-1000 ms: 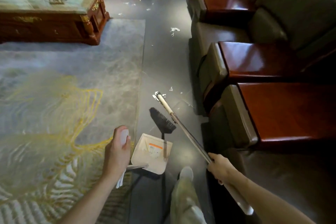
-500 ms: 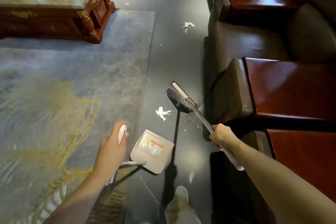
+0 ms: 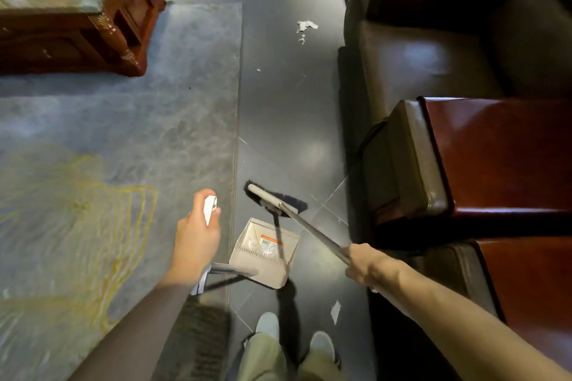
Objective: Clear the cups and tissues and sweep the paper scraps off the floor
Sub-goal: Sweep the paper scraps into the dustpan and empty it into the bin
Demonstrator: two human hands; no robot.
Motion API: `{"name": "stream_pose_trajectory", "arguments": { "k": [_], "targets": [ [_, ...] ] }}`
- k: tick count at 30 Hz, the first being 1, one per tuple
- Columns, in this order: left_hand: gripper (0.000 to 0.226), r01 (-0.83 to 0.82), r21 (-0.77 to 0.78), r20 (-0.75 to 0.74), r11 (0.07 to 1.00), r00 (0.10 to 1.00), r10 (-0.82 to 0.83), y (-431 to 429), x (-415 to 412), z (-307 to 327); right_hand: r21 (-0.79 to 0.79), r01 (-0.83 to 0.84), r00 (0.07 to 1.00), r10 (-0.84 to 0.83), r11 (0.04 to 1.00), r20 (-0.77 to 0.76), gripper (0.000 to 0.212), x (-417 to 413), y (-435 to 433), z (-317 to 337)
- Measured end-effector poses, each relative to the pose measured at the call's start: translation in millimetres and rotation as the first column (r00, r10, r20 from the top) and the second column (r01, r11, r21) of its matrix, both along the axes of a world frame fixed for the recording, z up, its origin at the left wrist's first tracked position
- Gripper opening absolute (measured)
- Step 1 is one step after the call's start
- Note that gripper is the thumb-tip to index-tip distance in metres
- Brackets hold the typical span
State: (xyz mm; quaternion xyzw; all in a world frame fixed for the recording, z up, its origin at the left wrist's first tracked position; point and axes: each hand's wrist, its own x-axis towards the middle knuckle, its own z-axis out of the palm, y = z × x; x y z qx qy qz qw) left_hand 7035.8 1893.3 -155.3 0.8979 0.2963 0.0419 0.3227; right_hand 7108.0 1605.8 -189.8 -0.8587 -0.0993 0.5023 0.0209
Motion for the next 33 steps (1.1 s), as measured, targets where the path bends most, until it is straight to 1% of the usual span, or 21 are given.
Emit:
{"name": "stream_pose_trajectory", "arguments": {
  "k": [2, 4, 5, 6, 8, 12, 15, 19, 21, 23, 24, 27, 29, 31, 33],
  "targets": [
    [0.023, 0.035, -0.002, 0.004, 0.999, 0.999, -0.035, 1.2, 11.2, 2.0, 0.015, -0.03, 0.997, 0.031, 0.999, -0.064, 0.033, -9.4, -1.9, 13.0],
    [0.025, 0.048, -0.022, 0.012, 0.999, 0.999, -0.048, 5.4, 18.5, 4.9, 0.018, -0.018, 0.994, 0.02, 1.0, -0.112, 0.03, -17.6, -8.2, 31.7],
    [0.025, 0.054, -0.03, 0.018, 0.998, 0.998, -0.053, 7.7, 19.6, 6.0, 0.009, -0.007, 0.993, 0.008, 1.0, -0.114, 0.031, -20.2, -11.7, 42.0],
    [0.025, 0.063, -0.038, 0.021, 0.997, 0.998, -0.062, 9.7, 18.3, 6.9, -0.003, 0.013, 0.994, -0.013, 1.0, -0.112, 0.038, -23.0, -16.3, 51.7],
    [0.024, 0.085, -0.06, 0.017, 0.995, 0.996, -0.085, 13.5, 13.2, 9.5, -0.002, 0.084, 0.989, -0.084, 0.996, -0.123, 0.051, -27.4, -25.9, 67.2],
    [0.023, 0.124, -0.115, -0.003, 0.986, 0.992, -0.125, 18.7, 2.1, 15.6, 0.069, 0.228, 0.97, -0.22, 0.971, -0.107, 0.066, -39.3, -39.1, 90.2],
    [0.021, 0.186, -0.134, -0.019, 0.973, 0.982, -0.19, 15.3, -10.1, 19.4, 0.107, 0.318, 0.947, -0.31, 0.942, -0.091, 0.07, -48.0, -45.5, 95.6],
    [0.019, 0.282, -0.131, -0.02, 0.951, 0.958, -0.287, 5.0, -26.9, 24.0, 0.103, 0.454, 0.891, -0.45, 0.885, -0.059, 0.067, -60.1, -59.0, 92.1],
    [0.02, 0.343, -0.119, -0.01, 0.932, 0.938, -0.346, -0.9, -34.1, 25.8, 0.077, 0.419, 0.907, -0.422, 0.905, 0.024, 0.061, -69.6, -64.7, 85.4],
    [0.022, 0.417, -0.106, -0.027, 0.903, 0.906, -0.422, -5.1, -40.7, 26.3, 0.012, 0.339, 0.934, -0.338, 0.941, 0.117, 0.055, -78.2, -68.8, 72.6],
    [0.022, 0.453, -0.099, -0.036, 0.886, 0.888, -0.459, -7.1, -43.7, 25.5, -0.02, 0.335, 0.934, -0.33, 0.942, 0.138, 0.054, -81.1, -70.0, 63.8],
    [0.02, 0.554, -0.082, -0.057, 0.828, 0.827, -0.559, -17.6, -48.5, 18.6, -0.072, 0.363, 0.927, -0.353, 0.929, 0.125, 0.045, -83.8, -68.7, 40.7],
    [0.02, 0.582, -0.076, -0.071, 0.81, 0.807, -0.587, -24.3, -50.3, 13.2, -0.084, 0.377, 0.924, -0.369, 0.922, 0.098, 0.04, -92.8, -63.4, 26.3],
    [0.021, 0.558, -0.065, -0.042, 0.827, 0.827, -0.561, -25.3, -48.4, 9.5, -0.089, 0.377, 0.925, -0.37, 0.922, 0.079, 0.038, -112.8, -54.1, 16.1],
    [0.022, 0.524, -0.053, -0.013, 0.85, 0.851, -0.525, -21.5, -43.9, 7.5, -0.066, 0.35, 0.937, -0.348, 0.934, 0.043, 0.043, -138.8, -42.7, 13.4]
  ]
}}
